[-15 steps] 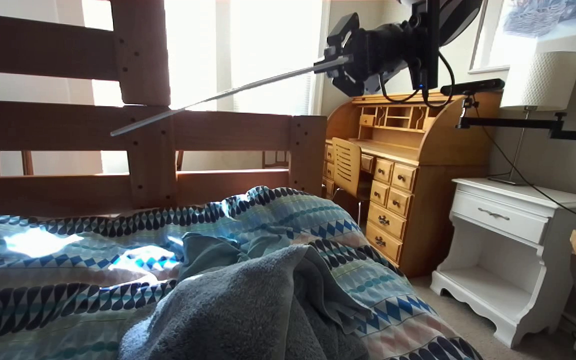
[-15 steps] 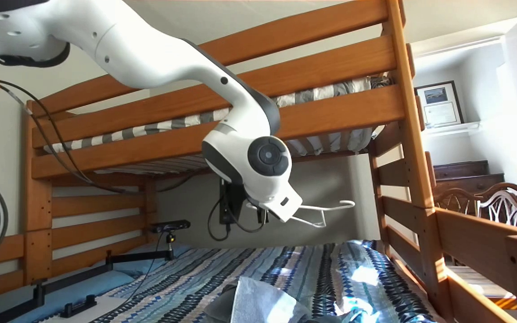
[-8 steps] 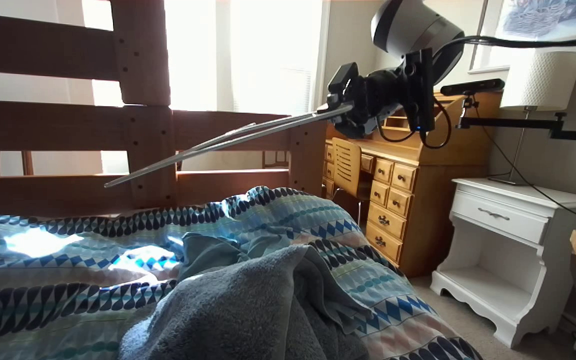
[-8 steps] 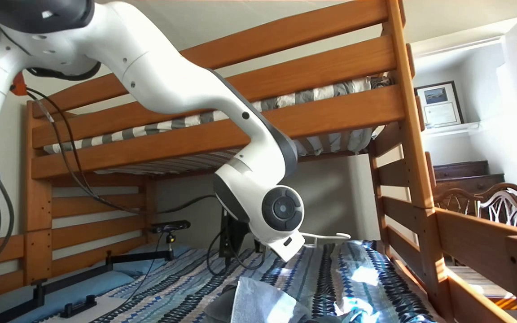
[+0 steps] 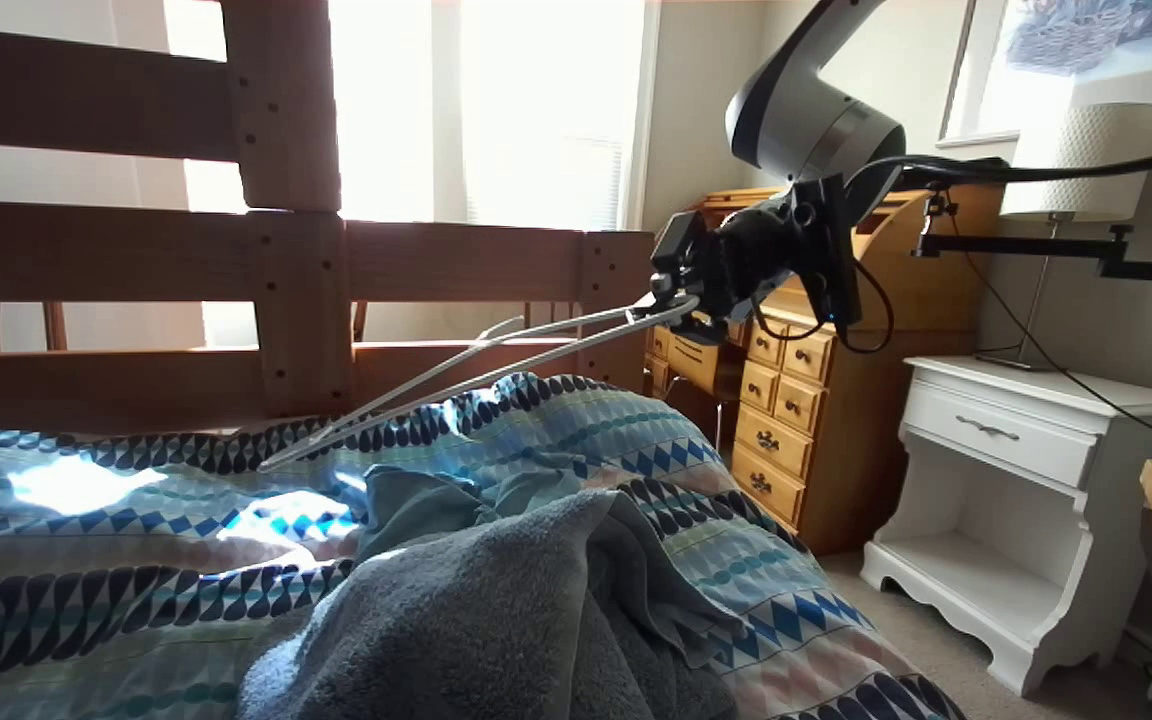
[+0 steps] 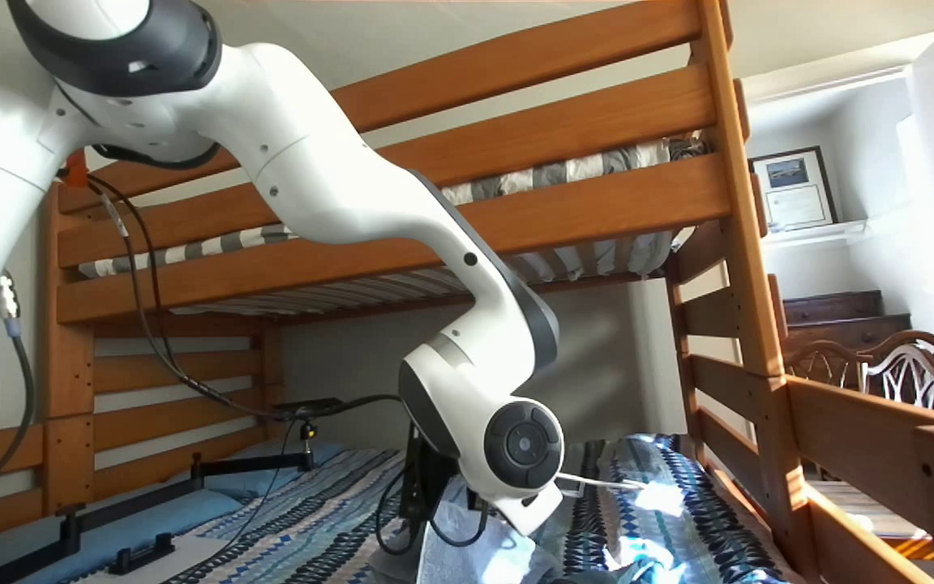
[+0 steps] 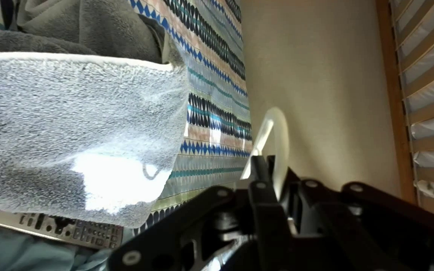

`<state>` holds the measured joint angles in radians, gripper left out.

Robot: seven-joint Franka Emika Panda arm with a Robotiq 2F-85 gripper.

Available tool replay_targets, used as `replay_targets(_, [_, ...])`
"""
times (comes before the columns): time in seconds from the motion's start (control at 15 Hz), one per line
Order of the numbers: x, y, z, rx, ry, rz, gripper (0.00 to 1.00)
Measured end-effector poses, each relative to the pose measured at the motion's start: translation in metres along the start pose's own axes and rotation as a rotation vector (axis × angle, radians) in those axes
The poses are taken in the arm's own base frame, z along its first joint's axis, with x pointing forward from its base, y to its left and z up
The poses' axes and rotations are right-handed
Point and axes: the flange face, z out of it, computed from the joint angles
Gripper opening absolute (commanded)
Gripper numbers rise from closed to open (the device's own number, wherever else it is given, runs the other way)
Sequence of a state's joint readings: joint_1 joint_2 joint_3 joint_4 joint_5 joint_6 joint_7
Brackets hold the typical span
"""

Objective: Put the white hanger on the bottom bed.

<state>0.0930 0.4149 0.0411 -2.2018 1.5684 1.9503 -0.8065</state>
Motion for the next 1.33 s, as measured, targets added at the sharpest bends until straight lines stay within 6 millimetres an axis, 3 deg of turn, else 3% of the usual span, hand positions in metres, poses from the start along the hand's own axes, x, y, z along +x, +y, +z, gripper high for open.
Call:
replay_targets(0.47, [0.008,0.048,0.003,-0.05,0.013,0.07,0.02])
replay_targets(1.13, [0.009,0.076,0.024,-0.066,-0.022,0.024,0.02])
replay_targets(1.2, [0.009,0.078,0.025,-0.067,-0.025,0.007,0.32])
replay_targets(1.33, [0.008,0.081,0.027,-0.068,-0.03,-0.032,0.4])
